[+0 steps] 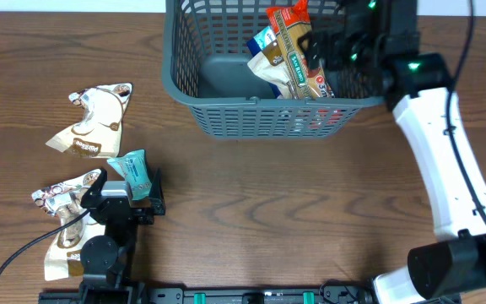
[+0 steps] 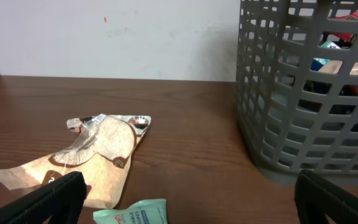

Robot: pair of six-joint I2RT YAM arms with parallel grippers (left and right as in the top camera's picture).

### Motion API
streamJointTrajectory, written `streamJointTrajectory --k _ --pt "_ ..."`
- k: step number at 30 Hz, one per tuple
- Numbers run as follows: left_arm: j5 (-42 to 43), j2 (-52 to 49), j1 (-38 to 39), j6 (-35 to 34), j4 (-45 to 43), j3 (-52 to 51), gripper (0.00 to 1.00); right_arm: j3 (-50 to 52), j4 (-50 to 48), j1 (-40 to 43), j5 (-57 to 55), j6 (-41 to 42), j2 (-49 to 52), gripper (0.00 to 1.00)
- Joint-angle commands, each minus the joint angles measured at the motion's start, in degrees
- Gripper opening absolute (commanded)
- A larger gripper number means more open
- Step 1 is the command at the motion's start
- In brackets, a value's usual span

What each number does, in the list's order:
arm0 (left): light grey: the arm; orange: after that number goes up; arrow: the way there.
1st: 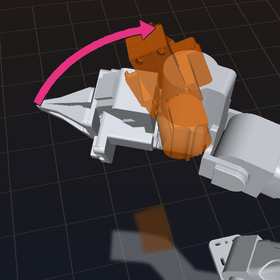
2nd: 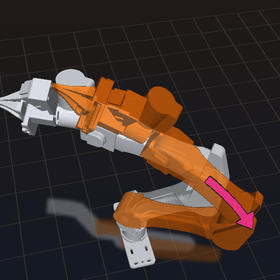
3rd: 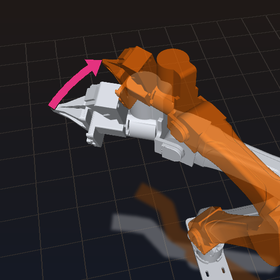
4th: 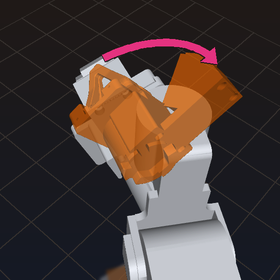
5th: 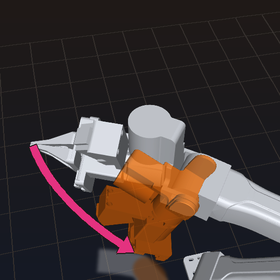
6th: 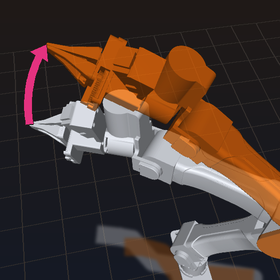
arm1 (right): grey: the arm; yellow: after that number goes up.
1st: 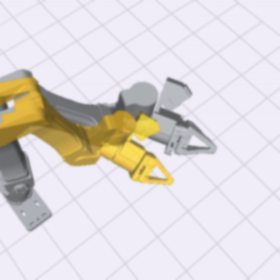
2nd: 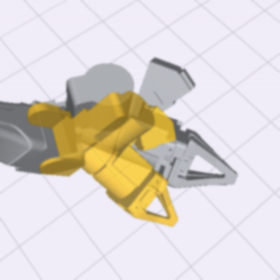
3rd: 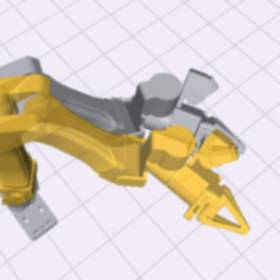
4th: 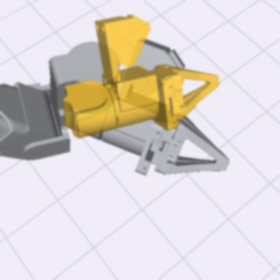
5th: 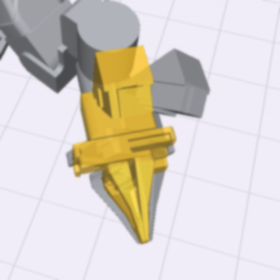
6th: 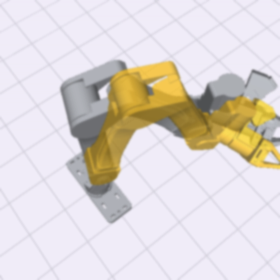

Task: Pack container
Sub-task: 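Open the right gripper and withdraw it to the right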

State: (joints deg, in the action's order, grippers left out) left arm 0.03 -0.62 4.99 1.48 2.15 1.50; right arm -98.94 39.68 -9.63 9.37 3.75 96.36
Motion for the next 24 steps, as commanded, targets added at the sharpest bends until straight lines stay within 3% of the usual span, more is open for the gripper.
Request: streamJointTrajectory --k 1,7,11,18,24 --pt "-0.50 0.39 0.22 -0.11 2.08 -1.27 0.99 -8.17 2.49 3.08 -8.83 0.09 -1.42 0.99" --pt "-0.50 0.39 0.22 -0.09 2.08 -1.27 0.99 -19.63 12.26 12.24 -21.31 0.55 -1.60 0.99" --pt "-0.50 0.39 0.22 -0.09 2.08 -1.27 0.99 -21.38 17.11 20.46 -25.18 4.07 -2.84 0.99" --pt "-0.50 0.39 0.22 -0.11 2.08 -1.27 0.99 -20.57 25.18 32.15 -21.59 9.51 -2.93 0.99" --pt "-0.50 0.39 0.22 -0.11 2.08 -1.27 0.99 -15.69 26.32 34.93 -18.08 9.51 -2.03 0.99"
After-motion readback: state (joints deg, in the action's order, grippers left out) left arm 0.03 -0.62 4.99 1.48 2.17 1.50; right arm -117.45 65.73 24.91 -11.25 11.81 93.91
